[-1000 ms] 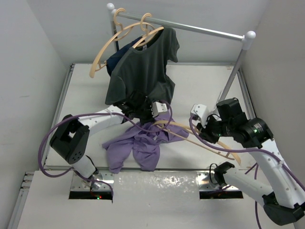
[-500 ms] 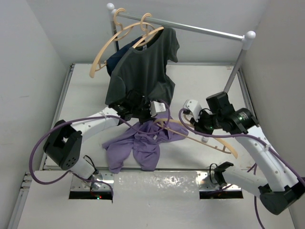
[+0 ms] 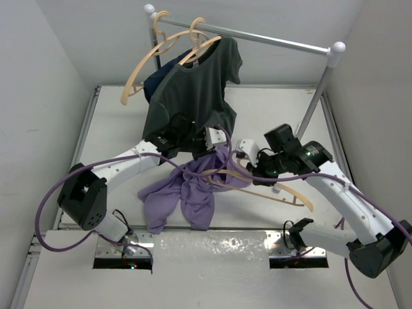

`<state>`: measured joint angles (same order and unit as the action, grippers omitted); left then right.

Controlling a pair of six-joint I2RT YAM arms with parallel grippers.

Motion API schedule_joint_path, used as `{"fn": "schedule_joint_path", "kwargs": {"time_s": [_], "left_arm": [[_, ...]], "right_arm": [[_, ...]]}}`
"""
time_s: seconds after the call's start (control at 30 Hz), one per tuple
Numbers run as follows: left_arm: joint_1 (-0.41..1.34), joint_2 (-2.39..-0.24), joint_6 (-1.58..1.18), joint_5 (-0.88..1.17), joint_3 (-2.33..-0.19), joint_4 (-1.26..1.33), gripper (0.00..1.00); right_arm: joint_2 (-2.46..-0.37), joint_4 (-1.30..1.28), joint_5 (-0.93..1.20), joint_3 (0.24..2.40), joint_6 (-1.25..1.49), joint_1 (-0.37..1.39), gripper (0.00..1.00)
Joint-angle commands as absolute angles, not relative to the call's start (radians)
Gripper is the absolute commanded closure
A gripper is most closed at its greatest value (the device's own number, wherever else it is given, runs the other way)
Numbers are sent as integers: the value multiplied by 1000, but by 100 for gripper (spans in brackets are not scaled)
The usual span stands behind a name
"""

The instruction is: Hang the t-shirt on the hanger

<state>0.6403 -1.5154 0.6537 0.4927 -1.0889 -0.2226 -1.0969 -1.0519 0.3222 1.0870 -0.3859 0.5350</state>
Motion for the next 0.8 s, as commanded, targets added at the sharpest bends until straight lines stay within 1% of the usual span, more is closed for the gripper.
{"fn": "schedule_joint_path", "kwargs": {"time_s": [0.0, 0.13, 0.23, 0.37, 0.47, 0.63, 0.77], "left_arm": [[646, -1482, 653, 578, -1160, -207, 100], [664, -1431, 606, 609, -1170, -233, 100], [687, -1408, 562, 627, -1164, -253, 100], [713, -1411, 515, 658, -1199, -233, 100], [748, -1413, 508, 701, -1227, -227, 100], [787, -1439, 408, 788, -1296, -186, 100], [772, -1451, 380, 785, -1324, -120, 100]], "right_arm": [[-1103, -956, 298, 1042, -374, 589, 100], [-1097, -737, 198, 985, -338, 600, 100], [-1107, -666, 161, 969, -337, 609, 100], [-1137, -605, 121, 960, -360, 682, 100], [-1118, -522, 114, 919, -394, 724, 100], [-1121, -538, 147, 934, -468, 742, 100], [-1085, -572, 147, 910, -558, 773, 100]]}}
